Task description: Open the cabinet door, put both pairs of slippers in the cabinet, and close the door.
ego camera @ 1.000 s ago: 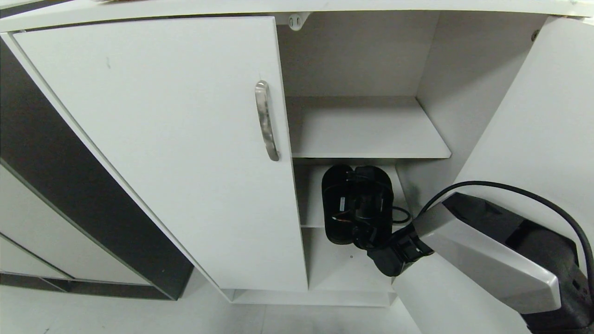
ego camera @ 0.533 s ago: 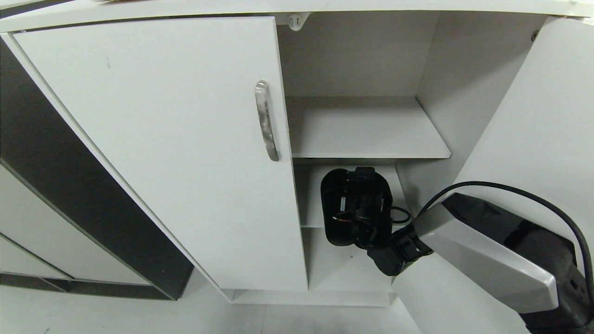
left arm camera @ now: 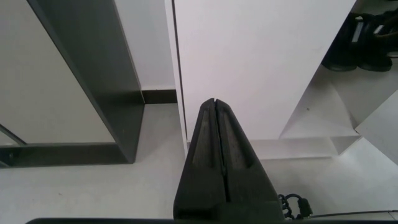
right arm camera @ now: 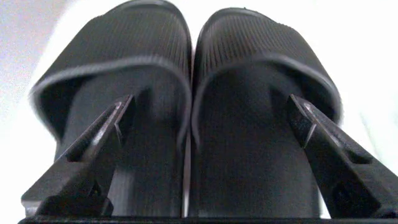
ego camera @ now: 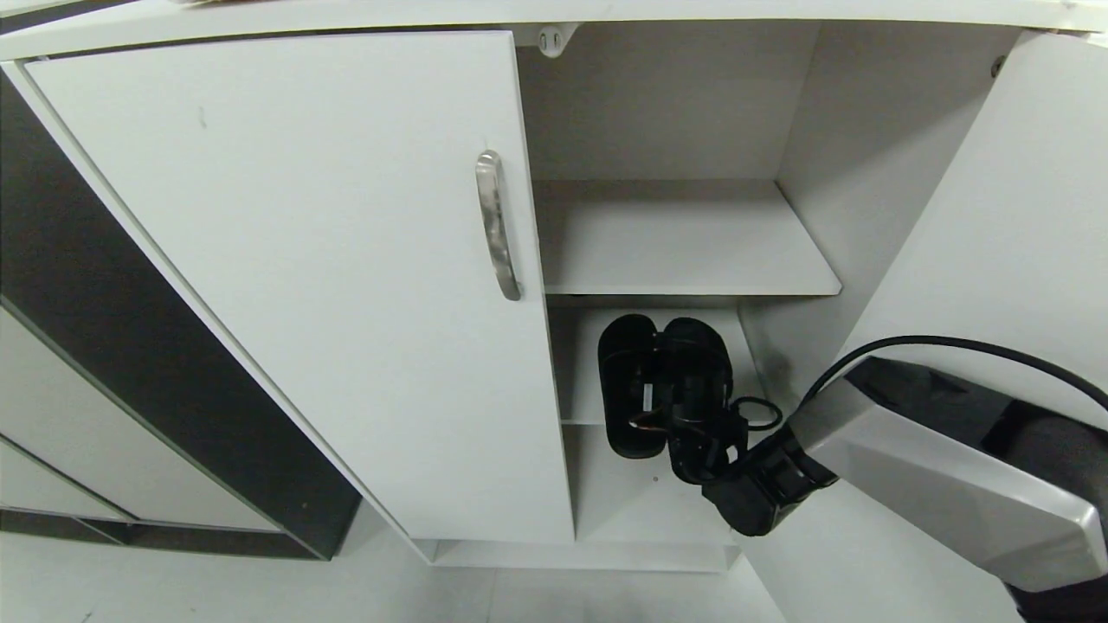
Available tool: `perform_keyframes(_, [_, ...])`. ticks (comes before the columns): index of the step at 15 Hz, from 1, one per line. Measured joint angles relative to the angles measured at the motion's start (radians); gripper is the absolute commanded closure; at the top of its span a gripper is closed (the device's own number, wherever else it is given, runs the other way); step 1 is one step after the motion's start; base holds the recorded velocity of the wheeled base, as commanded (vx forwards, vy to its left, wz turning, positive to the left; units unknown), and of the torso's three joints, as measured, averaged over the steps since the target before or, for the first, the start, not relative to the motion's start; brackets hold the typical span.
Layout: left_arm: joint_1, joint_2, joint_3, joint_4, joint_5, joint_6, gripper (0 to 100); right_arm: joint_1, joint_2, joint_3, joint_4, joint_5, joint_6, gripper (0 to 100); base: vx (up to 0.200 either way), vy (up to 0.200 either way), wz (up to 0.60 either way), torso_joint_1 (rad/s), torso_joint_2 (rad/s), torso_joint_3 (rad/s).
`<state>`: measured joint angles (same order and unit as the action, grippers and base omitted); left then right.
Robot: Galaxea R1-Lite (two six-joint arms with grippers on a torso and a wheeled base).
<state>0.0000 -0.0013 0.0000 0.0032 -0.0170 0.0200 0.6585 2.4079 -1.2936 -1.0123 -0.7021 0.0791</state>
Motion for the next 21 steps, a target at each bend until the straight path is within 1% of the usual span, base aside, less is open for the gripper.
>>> perform_keyframes(1, [0.0,0.0,0.0,0.0,0.0,0.0,100,0.014,-0.028,0.051,-0.018,-0.001,0.001,0,0.0,0.0,0.0,0.0,0.0,0.0])
perform_keyframes(2, [0.0,0.0,0.0,0.0,0.0,0.0,100,0.031,-0.056,0.109,-0.041,0.0,0.003,100,0.0,0.0,0.0,0.0,0.0,0.0])
perform_keyframes(6, [0.0,0.0,0.0,0.0,0.0,0.0,100,0.118,-0.167,0.353,-0.151,0.0,0.0,100,0.0,0.0,0.0,0.0,0.0,0.0])
perform_keyframes(10, [0.0,0.0,0.0,0.0,0.0,0.0,100,0.199,-0.278,0.534,-0.201,0.005,0.003,100,0.0,0.0,0.0,0.0,0.0,0.0])
perform_keyframes(12, [0.0,0.0,0.0,0.0,0.0,0.0,100,0.224,-0.306,0.571,-0.225,0.005,0.003,100,0.0,0.0,0.0,0.0,0.0,0.0])
perform_keyframes(20, [0.0,0.0,0.0,0.0,0.0,0.0,100,0.239,-0.33,0.602,-0.24,0.005,0.004,100,-0.2,0.0,0.0,0.004,0.0,0.001])
perform_keyframes(21, [0.0,0.0,0.0,0.0,0.0,0.0,100,0.24,-0.331,0.603,-0.24,0.005,0.004,100,0.0,0.0,0.0,0.0,0.0,0.0])
